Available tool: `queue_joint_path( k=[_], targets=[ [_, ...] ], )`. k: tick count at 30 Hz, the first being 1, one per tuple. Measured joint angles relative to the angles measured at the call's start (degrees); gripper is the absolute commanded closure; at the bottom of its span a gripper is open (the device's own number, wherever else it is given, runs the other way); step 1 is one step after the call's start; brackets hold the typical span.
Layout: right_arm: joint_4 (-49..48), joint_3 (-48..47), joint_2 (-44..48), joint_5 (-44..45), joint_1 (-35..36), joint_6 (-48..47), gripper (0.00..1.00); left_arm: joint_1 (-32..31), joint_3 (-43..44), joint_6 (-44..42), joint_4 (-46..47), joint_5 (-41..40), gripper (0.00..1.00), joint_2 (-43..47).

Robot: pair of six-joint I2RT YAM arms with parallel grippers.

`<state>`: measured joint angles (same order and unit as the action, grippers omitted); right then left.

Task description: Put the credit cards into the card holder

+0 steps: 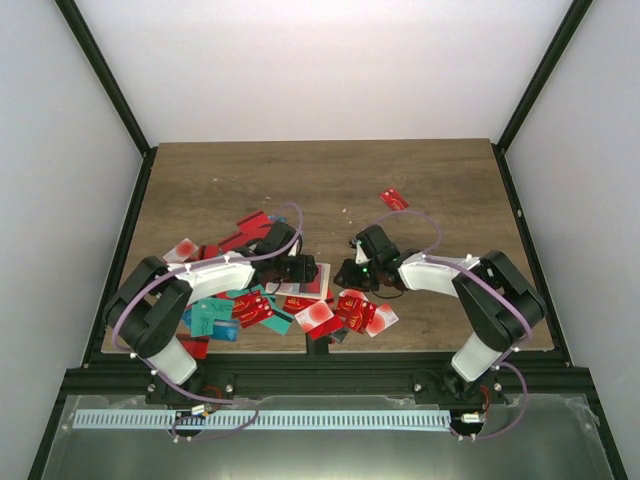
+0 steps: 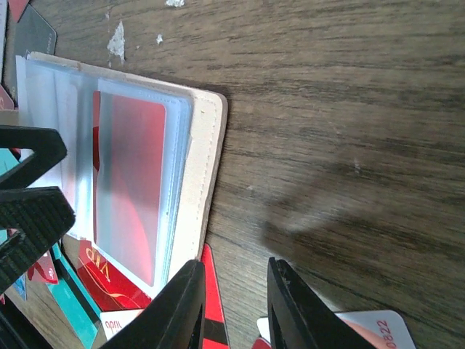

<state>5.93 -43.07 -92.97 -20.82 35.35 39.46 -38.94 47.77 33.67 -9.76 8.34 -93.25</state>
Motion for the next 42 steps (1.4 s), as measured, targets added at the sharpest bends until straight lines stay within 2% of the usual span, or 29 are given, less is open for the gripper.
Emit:
queue_joint_path(
  k=[6, 11, 17, 22, 27, 33, 38, 42],
  targets=[
    [-1.3, -0.8, -1.9, -1.6, 0.0, 0.0, 0.73, 0.0, 1.5, -2.3, -7.0, -6.0, 0.3, 3.1],
    [-2.4, -0.8, -2.4, -3.5, -0.1, 0.0, 0.71, 0.0, 3.1, -3.7, -13.3, -14.3, 0.32, 6.5],
    [-4.7, -0.8, -3.2, -6.8, -1.0, 0.5, 0.66, 0.0, 3.7, -4.5, -18.1, -23.0, 0.34, 6.2],
    [-6.4, -0.8, -4.8, -9.4, -2.0, 1.5, 0.62, 0.0, 3.7, -5.2, -18.7, -25.3, 0.37, 4.7],
    [-7.6, -0.8, -5.8, -11.4, -3.0, 2.4, 0.59, 0.0, 3.6, -5.5, -18.5, -26.9, 0.49, 3.2],
    [-9.9, -1.4, -7.6, -14.1, -3.1, 3.5, 0.59, 0.0, 3.2, -6.0, -17.2, -28.3, 0.58, 1.5],
    [-11.6, -1.8, -9.0, -16.0, -3.1, 4.4, 0.59, 0.0, 2.3, -6.6, -15.9, -28.4, 0.78, 0.0],
    [-12.4, -2.5, -10.0, -17.2, -3.2, 5.0, 0.6, 0.0, 1.6, -6.8, -15.0, -28.5, 0.87, -0.3]
  ],
)
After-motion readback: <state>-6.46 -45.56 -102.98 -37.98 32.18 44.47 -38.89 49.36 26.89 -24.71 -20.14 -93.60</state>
